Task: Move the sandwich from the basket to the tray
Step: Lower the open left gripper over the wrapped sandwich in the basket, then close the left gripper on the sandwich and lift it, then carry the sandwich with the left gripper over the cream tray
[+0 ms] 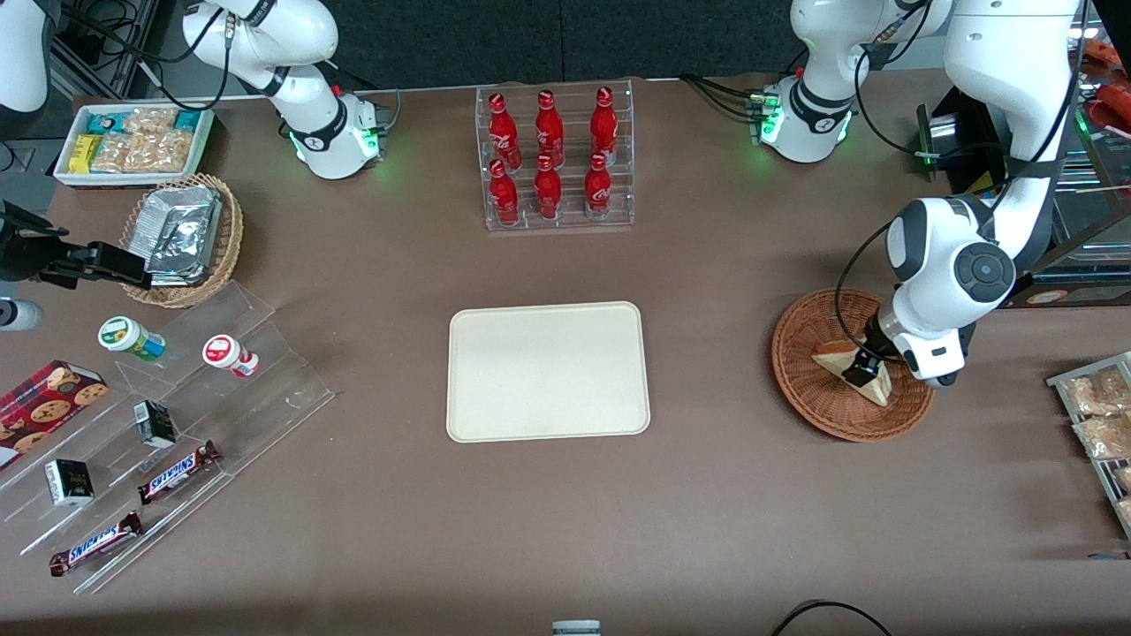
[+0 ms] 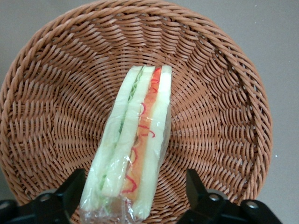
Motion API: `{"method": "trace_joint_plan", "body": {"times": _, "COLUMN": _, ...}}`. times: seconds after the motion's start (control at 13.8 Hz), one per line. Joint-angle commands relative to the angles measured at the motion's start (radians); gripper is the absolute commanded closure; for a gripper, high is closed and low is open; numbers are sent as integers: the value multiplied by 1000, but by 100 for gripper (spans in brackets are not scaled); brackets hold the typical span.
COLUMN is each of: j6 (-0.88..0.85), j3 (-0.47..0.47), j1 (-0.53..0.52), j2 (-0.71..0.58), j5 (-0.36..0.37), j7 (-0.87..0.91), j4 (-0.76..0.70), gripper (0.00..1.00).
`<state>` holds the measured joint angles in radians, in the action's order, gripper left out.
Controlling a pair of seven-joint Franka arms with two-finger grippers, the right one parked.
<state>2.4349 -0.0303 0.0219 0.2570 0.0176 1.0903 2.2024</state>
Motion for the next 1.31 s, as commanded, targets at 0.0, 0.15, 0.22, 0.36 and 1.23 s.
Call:
{"method": "trace_joint_plan", "body": {"times": 0.0, "j6": 10, "j3": 3, "j1": 10, "j2": -7, "j5": 9, "j7": 23, "j4": 7, "gripper": 98}}
{"method": "trace_joint_plan", "body": {"times": 0.15, "j6": -5, "j3": 3, "j1": 12, "j2": -19, "j5": 10, "j7": 17, "j4": 0, "gripper": 100}}
{"method": "trace_joint_plan", "body": {"times": 0.22, "j6": -35, "j3": 3, "j1": 10, "j2": -34, "j5": 19, "j7": -2, "j4": -6, "gripper": 100}}
{"method": "trace_joint_plan", "body": {"times": 0.36, "j6": -216, "j3": 1, "j1": 12, "j2": -68, "j5": 19, "j7": -109, "j4": -94, "gripper": 100}}
{"method": "trace_joint_plan", "body": {"times": 1.23, "j6": -650, "j3": -19, "j1": 387, "j2": -35, "j5": 1, "j7": -142, "j4": -504, "gripper": 100}}
